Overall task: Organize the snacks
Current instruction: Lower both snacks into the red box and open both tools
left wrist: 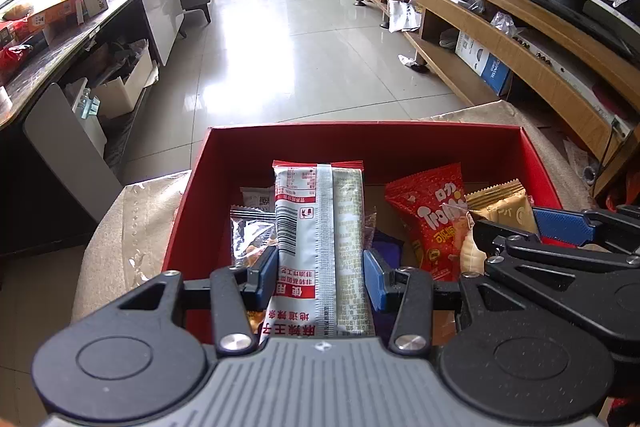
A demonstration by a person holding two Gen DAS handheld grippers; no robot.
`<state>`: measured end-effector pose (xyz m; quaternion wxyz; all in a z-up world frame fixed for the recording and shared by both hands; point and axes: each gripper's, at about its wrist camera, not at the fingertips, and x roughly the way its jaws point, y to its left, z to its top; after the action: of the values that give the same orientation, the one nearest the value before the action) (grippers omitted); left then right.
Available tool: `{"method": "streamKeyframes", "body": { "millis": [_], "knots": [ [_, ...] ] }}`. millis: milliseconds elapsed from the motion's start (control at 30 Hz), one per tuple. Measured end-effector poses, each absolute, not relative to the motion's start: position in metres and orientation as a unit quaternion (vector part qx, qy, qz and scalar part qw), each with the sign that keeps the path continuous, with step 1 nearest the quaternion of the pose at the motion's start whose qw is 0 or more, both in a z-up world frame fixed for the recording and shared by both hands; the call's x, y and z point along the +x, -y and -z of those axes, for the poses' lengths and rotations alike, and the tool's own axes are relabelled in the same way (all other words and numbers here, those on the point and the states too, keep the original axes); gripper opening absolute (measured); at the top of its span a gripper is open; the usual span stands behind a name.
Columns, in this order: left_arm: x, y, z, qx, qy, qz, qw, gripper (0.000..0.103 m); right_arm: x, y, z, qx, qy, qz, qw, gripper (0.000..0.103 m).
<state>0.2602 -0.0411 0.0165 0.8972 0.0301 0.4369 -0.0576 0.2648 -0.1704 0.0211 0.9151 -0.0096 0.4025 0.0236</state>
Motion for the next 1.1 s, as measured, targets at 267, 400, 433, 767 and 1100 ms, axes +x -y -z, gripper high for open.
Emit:
{"method": "streamKeyframes", "body": {
  "millis": [267, 400, 433, 767, 1100],
  "knots": [
    [0.265, 0.043, -0.009, 0.030, -0.438, 0.055, 0.897, 0.040, 0.269, 0.168, -0.016, -0.016, -0.405, -0.026, 0.914, 0.048],
    [0.267, 0.043, -0.008, 0.031, -0.438, 0.053, 0.897, 0.041, 0.271, 0.169, -0.015, -0.015, -0.406, -0.026, 0.913, 0.048],
    [0.266, 0.043, -0.008, 0.031, -0.439, 0.052, 0.897, 0.041, 0.271, 0.169, -0.015, -0.015, -0.406, -0.026, 0.913, 0.048],
    [0.270, 0.044, -0.003, 0.039, -0.441, 0.046, 0.896, 0.043, 0.275, 0.166, -0.011, -0.023, -0.408, -0.027, 0.912, 0.049],
    [0.273, 0.041, -0.001, 0.037, -0.444, 0.039, 0.894, 0.052, 0.277, 0.168, -0.008, -0.039, -0.412, -0.013, 0.910, 0.063]
  ]
}}
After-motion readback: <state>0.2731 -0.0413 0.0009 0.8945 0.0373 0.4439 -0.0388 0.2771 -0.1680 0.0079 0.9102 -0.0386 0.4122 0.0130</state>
